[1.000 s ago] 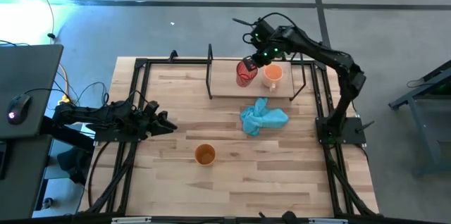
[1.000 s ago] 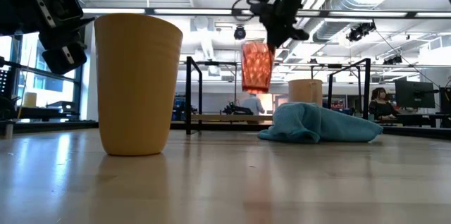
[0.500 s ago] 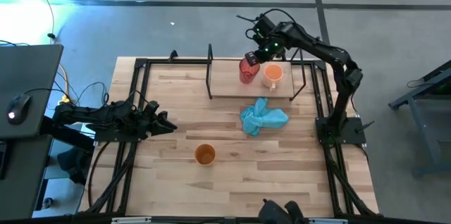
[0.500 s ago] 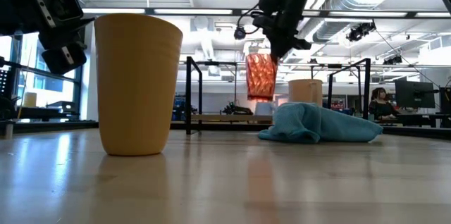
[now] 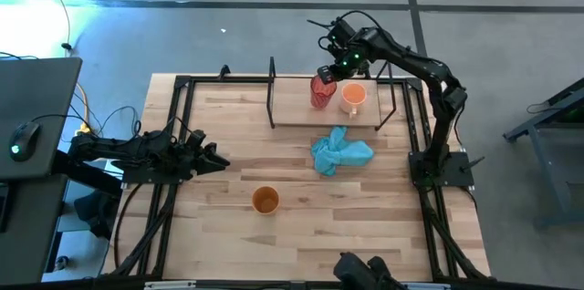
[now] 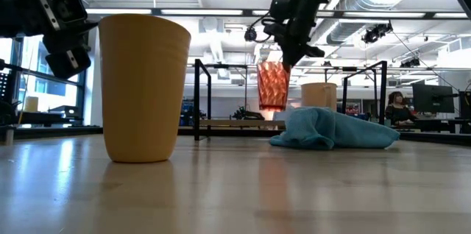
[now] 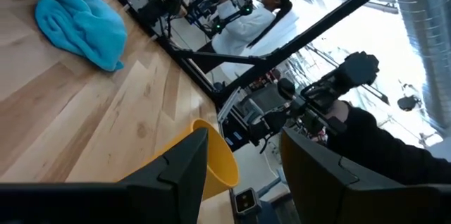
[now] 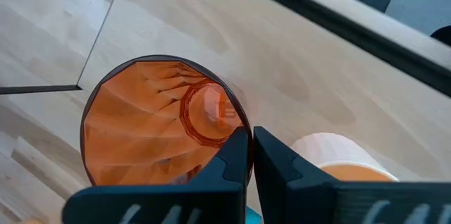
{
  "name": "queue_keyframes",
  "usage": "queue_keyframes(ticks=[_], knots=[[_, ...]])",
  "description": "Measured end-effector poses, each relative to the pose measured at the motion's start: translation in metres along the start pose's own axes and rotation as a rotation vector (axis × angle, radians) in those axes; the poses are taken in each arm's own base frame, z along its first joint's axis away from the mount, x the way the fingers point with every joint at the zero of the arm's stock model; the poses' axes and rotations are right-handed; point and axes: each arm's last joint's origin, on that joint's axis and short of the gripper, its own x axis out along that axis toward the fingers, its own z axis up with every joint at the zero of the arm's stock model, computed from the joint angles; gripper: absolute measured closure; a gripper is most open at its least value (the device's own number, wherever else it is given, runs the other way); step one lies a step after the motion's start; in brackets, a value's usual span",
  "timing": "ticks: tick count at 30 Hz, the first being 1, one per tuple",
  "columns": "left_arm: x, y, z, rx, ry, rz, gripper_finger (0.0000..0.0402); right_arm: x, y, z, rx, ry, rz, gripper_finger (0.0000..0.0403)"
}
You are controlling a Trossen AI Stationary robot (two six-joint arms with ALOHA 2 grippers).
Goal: Stack small to large cups/mugs on shelf
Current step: Put the red cup on the shelf
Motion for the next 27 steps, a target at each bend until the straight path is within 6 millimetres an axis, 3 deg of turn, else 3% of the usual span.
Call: queue_keyframes(ticks=[27], knots=[[0.0,0.0002,0.0001,0.0,-0.004,0.005,0.0236,0.0081,-0.0029,0.003,0.005,0.011,-0.012,0.0403]])
